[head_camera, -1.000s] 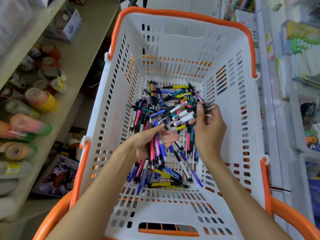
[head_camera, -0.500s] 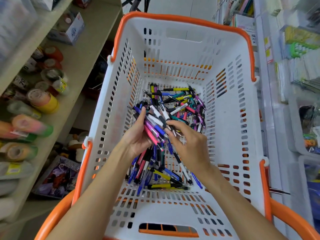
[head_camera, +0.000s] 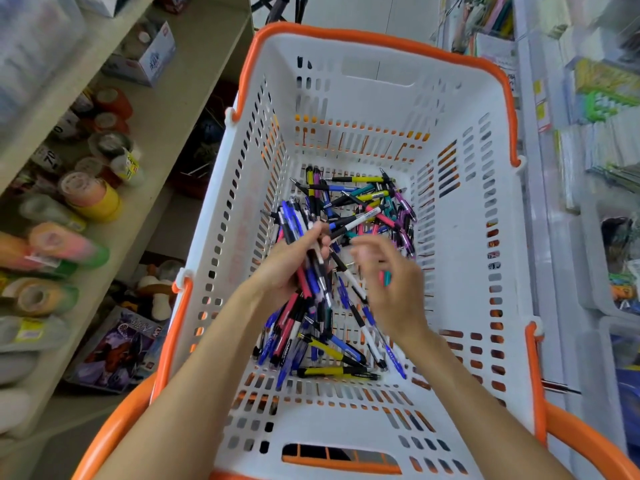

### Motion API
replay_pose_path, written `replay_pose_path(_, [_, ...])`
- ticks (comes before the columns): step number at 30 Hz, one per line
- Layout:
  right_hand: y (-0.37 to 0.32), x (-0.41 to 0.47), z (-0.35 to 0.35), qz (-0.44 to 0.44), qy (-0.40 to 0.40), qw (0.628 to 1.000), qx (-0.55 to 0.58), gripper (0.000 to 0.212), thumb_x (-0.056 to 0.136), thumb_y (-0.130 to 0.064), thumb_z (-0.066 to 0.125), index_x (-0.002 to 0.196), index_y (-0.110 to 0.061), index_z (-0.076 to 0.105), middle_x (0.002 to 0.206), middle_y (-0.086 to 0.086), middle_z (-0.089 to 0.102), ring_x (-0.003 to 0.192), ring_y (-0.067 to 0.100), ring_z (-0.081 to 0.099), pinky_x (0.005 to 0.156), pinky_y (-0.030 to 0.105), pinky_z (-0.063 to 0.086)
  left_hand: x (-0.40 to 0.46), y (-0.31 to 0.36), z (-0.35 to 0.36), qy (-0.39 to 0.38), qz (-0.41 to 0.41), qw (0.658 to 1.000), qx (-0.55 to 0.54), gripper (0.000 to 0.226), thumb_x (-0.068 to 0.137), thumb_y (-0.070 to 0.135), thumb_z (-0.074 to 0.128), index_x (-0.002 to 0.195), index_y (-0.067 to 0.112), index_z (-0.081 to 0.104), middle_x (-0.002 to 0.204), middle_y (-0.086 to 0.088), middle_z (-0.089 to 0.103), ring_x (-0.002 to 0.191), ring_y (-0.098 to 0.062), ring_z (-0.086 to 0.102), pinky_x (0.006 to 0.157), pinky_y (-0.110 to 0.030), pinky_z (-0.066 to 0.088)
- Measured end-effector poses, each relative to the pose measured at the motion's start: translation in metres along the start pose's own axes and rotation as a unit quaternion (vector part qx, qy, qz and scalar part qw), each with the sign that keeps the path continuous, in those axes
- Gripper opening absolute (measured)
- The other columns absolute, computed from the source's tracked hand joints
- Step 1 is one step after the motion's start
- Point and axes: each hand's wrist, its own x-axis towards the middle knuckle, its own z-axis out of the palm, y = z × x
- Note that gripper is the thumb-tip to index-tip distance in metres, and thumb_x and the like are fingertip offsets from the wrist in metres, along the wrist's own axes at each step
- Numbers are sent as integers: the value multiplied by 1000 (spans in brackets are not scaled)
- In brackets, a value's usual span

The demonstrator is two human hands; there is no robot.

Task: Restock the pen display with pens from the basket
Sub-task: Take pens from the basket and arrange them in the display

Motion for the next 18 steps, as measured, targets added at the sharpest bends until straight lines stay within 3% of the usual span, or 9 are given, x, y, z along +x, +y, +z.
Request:
replay_pose_path(3, [-4,21,-14,104,39,994,24,27,97,-41,43,102,-22,62,86,-18,64,81,-4,61,65,7,45,-5,-4,4,-64,-38,983,170,24,94,35,55,91,12,63,63,5,53,54,-8,47,61,-23,49])
replay_pose_path(6, [2,35,-24,183,-119,975,36,32,89,-49,55,115,-29,57,108,-16,59,101,-1,55,80,14,42,-12,-8,9,-162,-73,936,305,33,90,39,61,66,18,53,61,3,49,56,-12,45,67,-24,45])
replay_pose_path(9, [4,39,-30,206,-290,933,49,40,83,-49,62,119,-30,61,115,-19,58,104,-4,54,84,18,44,-14,-10,11,-209,-107,904,356,37,91,40,60,63,18,49,61,2,46,58,-14,44,70,-24,44])
replay_pose_path(12, [4,41,-38,214,-351,909,73,26,86,-33,65,111,-27,69,112,-17,65,99,-5,61,86,18,47,-13,-11,9,-224,-148,887,375,37,87,43,64,64,19,49,62,1,46,58,-14,45,69,-25,45])
replay_pose_path(15, [4,46,-49,233,-414,873,106,29,84,-23,69,112,-32,67,116,-18,64,105,-8,58,88,15,44,-11,-11,6,-237,-181,885,357,36,84,45,67,64,21,51,60,3,48,57,-13,47,67,-25,47])
replay_pose_path(18, [3,49,-54,222,-444,861,114,30,82,-16,71,109,-29,68,106,-17,69,102,-4,62,86,14,48,-14,-8,7,-252,-180,871,382,38,88,44,61,59,23,48,56,5,44,54,-11,42,63,-20,45])
